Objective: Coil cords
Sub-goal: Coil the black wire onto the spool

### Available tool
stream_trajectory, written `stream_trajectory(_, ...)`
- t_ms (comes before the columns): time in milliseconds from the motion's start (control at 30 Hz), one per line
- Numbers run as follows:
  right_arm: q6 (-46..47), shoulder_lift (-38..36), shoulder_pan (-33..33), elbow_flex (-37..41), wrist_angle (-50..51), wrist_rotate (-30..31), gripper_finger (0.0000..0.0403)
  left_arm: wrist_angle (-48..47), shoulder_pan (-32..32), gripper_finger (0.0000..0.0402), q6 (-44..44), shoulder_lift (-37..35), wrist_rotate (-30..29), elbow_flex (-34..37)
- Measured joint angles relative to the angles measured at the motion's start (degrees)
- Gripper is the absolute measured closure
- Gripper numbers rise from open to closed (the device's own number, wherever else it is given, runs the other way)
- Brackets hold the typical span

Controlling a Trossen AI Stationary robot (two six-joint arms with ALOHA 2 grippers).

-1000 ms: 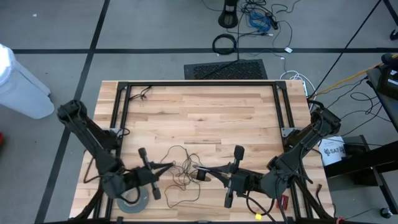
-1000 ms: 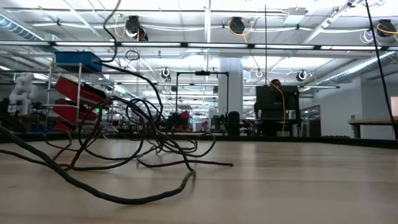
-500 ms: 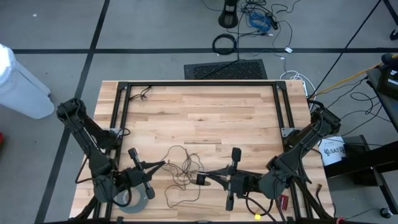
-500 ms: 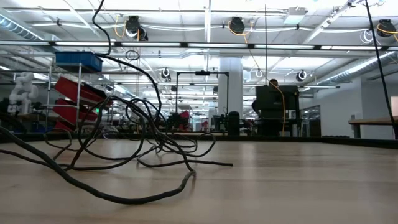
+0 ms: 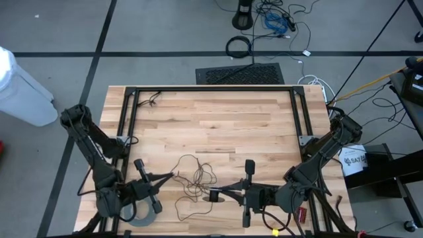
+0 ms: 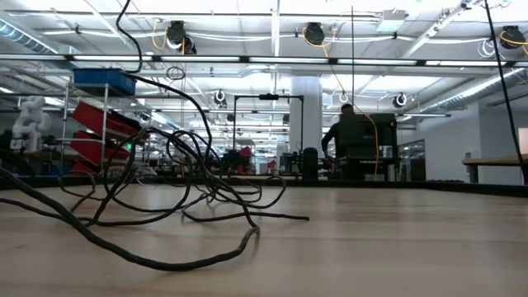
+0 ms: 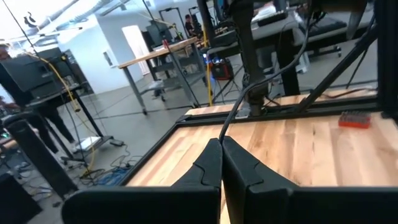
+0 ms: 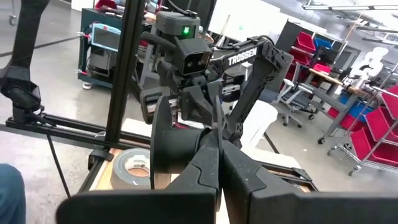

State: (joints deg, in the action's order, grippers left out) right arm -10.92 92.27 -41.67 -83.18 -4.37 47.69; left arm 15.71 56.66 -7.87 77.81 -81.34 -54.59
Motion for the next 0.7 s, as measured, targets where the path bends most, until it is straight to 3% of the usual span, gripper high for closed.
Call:
stream_trajectory(333, 2.82, 0.48, 1.95, 0.00, 8.43, 2.26, 0.0403, 7.08, 1.60, 0.0400, 0.12, -1.08, 0.00, 0.00)
stream_trajectory(700, 0.82, 5.76, 6.42, 0.00, 8.73, 4.87, 0.0403, 8.38, 0.93, 0.0400, 3.01, -1.06, 2.46, 0.00)
